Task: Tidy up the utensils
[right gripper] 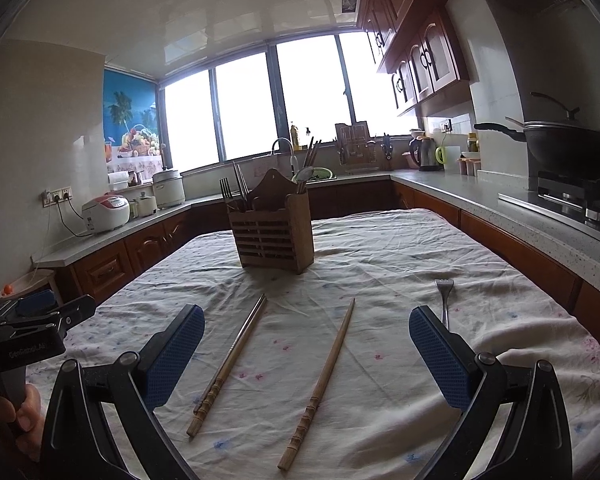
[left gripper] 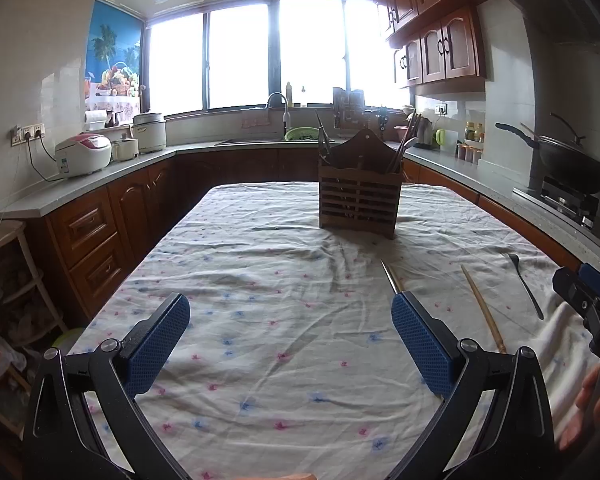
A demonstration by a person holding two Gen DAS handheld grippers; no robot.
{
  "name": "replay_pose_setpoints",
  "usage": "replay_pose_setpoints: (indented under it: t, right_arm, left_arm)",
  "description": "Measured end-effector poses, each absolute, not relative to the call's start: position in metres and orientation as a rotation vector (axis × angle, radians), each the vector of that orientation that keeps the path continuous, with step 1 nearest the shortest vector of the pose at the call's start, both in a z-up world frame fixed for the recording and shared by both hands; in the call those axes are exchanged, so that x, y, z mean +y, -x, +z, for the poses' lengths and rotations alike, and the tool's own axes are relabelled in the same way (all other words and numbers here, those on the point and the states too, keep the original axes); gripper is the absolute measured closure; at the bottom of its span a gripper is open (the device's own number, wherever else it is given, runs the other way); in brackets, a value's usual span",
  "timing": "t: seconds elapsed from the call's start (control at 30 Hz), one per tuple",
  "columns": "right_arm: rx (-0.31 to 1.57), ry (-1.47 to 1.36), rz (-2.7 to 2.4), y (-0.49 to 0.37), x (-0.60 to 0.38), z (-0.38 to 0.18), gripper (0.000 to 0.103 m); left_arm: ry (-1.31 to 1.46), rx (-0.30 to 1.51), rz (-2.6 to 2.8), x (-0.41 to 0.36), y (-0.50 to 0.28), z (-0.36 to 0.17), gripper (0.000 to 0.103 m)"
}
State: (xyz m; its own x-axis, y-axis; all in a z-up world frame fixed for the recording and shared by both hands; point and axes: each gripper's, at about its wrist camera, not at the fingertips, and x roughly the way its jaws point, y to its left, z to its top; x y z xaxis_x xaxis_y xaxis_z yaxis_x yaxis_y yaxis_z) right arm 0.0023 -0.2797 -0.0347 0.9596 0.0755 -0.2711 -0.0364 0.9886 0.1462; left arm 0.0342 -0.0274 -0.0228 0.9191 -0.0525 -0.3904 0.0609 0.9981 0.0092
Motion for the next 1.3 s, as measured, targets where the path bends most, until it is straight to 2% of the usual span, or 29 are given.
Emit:
replay_pose_setpoints:
  t: [1.3]
  right_arm:
    - [0.275, -0.129, 0.083, -0.0037, -0.275, -0.0286, 0.0]
  left_arm:
    - [-0.016, 0.39, -0.065, -0.0259, -0.0322, -0.017, 0.0]
